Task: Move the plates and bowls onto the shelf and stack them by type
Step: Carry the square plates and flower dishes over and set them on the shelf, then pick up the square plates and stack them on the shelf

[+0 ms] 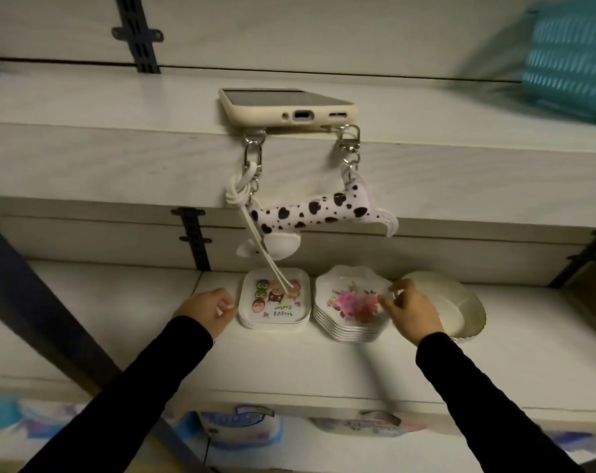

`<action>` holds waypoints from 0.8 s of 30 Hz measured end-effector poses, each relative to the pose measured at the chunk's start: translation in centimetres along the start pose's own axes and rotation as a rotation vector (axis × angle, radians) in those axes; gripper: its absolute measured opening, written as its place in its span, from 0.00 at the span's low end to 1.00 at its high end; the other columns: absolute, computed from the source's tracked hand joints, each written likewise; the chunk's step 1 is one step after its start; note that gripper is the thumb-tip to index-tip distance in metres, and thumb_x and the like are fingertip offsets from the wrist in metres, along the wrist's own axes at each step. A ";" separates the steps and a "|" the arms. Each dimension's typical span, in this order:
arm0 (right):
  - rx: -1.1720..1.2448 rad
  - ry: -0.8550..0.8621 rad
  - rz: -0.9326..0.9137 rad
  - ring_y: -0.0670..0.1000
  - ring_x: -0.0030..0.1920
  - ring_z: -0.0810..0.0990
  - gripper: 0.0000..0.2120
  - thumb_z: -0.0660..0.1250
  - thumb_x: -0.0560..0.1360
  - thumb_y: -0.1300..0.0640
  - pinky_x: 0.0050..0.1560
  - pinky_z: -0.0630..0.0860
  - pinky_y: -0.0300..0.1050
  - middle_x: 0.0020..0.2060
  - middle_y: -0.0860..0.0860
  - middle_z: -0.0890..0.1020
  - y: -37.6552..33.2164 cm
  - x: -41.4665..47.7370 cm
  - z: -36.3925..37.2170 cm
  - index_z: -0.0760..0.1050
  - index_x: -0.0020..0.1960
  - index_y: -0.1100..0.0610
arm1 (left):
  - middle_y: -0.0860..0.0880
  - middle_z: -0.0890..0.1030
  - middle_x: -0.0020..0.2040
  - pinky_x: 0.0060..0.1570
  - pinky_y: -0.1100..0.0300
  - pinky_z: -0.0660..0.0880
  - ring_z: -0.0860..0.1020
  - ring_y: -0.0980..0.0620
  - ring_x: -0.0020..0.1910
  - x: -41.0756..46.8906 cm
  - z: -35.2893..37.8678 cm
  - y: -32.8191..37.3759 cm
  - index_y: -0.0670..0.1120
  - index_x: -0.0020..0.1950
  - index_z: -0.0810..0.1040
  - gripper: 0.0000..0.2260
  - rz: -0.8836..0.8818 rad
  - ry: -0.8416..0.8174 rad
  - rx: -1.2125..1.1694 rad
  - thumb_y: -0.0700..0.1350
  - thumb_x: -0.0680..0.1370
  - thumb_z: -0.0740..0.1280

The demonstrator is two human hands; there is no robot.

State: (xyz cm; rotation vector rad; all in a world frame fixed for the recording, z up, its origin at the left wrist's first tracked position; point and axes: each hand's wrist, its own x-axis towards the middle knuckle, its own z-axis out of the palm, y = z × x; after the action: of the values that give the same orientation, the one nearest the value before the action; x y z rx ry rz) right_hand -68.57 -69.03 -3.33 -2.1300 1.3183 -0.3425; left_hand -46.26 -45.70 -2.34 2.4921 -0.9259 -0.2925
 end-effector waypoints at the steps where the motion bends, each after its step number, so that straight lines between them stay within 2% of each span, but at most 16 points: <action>1: -0.023 -0.016 -0.051 0.60 0.52 0.79 0.15 0.65 0.75 0.49 0.46 0.69 0.47 0.40 0.53 0.78 -0.4 -0.4 -0.3 0.72 0.57 0.57 | 0.49 0.79 0.42 0.50 0.58 0.75 0.79 0.47 0.45 -0.6 -0.1 0.2 0.50 0.42 0.72 0.04 0.000 0.008 0.005 0.46 0.74 0.66; 6: -0.130 -0.136 -0.264 0.55 0.46 0.82 0.03 0.63 0.75 0.52 0.48 0.74 0.45 0.45 0.50 0.83 -2.0 -2.1 -0.6 0.74 0.48 0.50 | 0.51 0.78 0.42 0.51 0.59 0.76 0.77 0.50 0.43 -4.0 -0.3 0.7 0.50 0.43 0.75 0.03 -0.032 0.028 -0.004 0.48 0.75 0.66; 9: -0.172 -0.211 -0.382 0.51 0.44 0.80 0.07 0.63 0.76 0.54 0.47 0.75 0.44 0.45 0.49 0.82 -3.0 -3.5 0.1 0.77 0.50 0.53 | 0.51 0.78 0.41 0.50 0.59 0.76 0.78 0.49 0.44 -6.4 -0.6 0.5 0.50 0.44 0.75 0.03 -0.039 0.019 -0.010 0.48 0.75 0.66; 12: -0.198 -0.297 -0.498 0.51 0.44 0.80 0.04 0.62 0.76 0.55 0.48 0.75 0.46 0.43 0.48 0.81 -4.1 -5.0 1.5 0.75 0.45 0.51 | 0.54 0.75 0.39 0.48 0.60 0.74 0.76 0.52 0.42 -8.9 -1.1 -0.6 0.50 0.47 0.76 0.04 -0.053 0.010 -0.003 0.48 0.76 0.65; 14: -0.228 -0.336 -0.560 0.50 0.44 0.79 0.04 0.62 0.76 0.53 0.47 0.74 0.45 0.42 0.47 0.80 -5.1 -6.0 2.6 0.73 0.44 0.49 | 0.56 0.75 0.38 0.48 0.61 0.74 0.77 0.53 0.43 -10.5 -1.5 -1.9 0.52 0.45 0.73 0.02 -0.090 -0.008 -0.040 0.49 0.76 0.65; 18: -0.234 -0.406 -0.664 0.50 0.46 0.81 0.09 0.61 0.77 0.50 0.48 0.76 0.46 0.46 0.48 0.83 -7.8 -8.4 4.8 0.78 0.49 0.51 | 0.61 0.74 0.35 0.42 0.67 0.71 0.77 0.58 0.40 -13.9 -2.6 -5.0 0.58 0.39 0.70 0.07 -0.173 0.010 -0.043 0.50 0.76 0.64; 20: -0.239 -0.441 -0.708 0.50 0.47 0.81 0.09 0.61 0.77 0.50 0.50 0.77 0.47 0.47 0.47 0.83 -9.4 -9.7 5.9 0.78 0.50 0.50 | 0.59 0.74 0.35 0.41 0.67 0.69 0.75 0.58 0.38 -15.3 -3.4 -6.6 0.57 0.40 0.70 0.05 -0.210 0.063 -0.003 0.51 0.76 0.64; 24: -0.231 -0.482 -0.780 0.50 0.47 0.81 0.09 0.61 0.76 0.50 0.51 0.77 0.47 0.48 0.47 0.84 -12.6 -12.3 8.3 0.79 0.49 0.50 | 0.53 0.77 0.43 0.46 0.63 0.71 0.75 0.54 0.43 -17.5 -5.1 -9.5 0.53 0.44 0.71 0.03 -0.270 0.111 0.052 0.50 0.77 0.62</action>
State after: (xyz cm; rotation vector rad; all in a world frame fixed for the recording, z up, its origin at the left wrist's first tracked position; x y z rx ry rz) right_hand -61.10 -51.17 -0.96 -2.6339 0.2322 0.0362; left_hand -52.33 -26.06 -1.91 2.6522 -0.5597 -0.2154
